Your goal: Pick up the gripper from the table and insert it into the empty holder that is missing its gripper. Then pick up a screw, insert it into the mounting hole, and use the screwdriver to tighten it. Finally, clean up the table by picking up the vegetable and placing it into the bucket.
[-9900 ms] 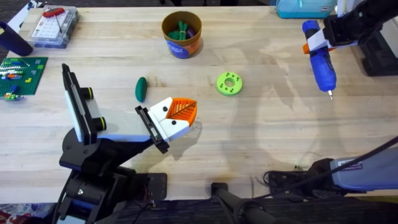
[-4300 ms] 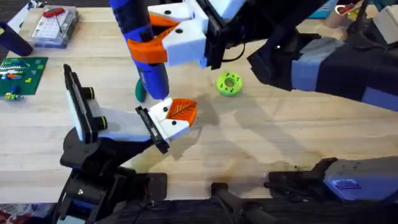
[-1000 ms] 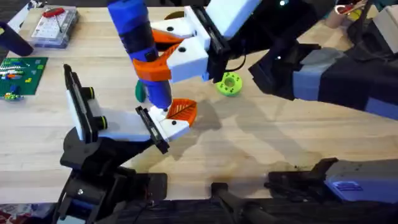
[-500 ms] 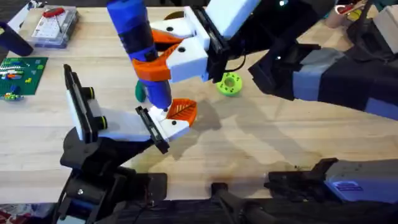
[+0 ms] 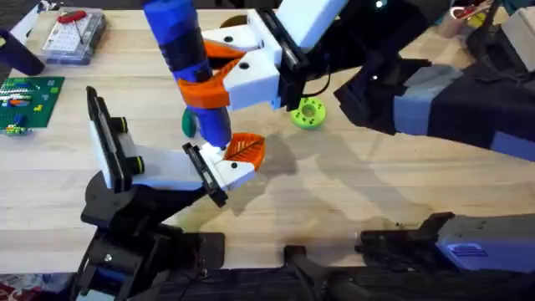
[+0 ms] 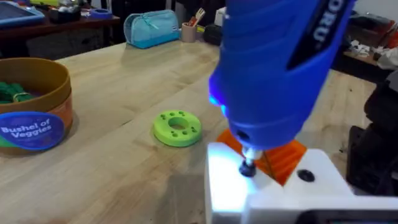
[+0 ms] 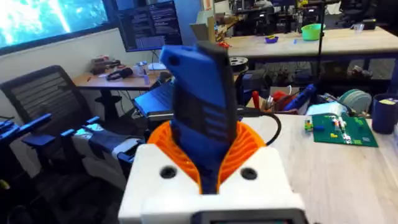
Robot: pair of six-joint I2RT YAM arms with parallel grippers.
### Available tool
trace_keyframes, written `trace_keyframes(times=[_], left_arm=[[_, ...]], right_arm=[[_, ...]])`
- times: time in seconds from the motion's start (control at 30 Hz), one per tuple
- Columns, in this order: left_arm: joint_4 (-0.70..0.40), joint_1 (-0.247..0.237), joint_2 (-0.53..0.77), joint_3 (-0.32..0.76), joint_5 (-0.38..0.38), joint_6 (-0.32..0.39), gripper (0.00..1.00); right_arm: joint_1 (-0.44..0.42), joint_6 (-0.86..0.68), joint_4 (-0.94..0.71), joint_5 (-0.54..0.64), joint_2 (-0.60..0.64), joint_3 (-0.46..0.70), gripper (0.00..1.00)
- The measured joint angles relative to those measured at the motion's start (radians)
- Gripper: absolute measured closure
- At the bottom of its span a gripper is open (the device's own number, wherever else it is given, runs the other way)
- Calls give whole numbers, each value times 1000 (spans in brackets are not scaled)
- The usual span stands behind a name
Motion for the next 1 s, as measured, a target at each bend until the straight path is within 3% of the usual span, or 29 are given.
trace_keyframes(times=[1.0], left_arm=[[0, 0, 0, 0, 3, 0, 984]], right_arm=[[0, -26, -18, 0, -6, 0, 917]])
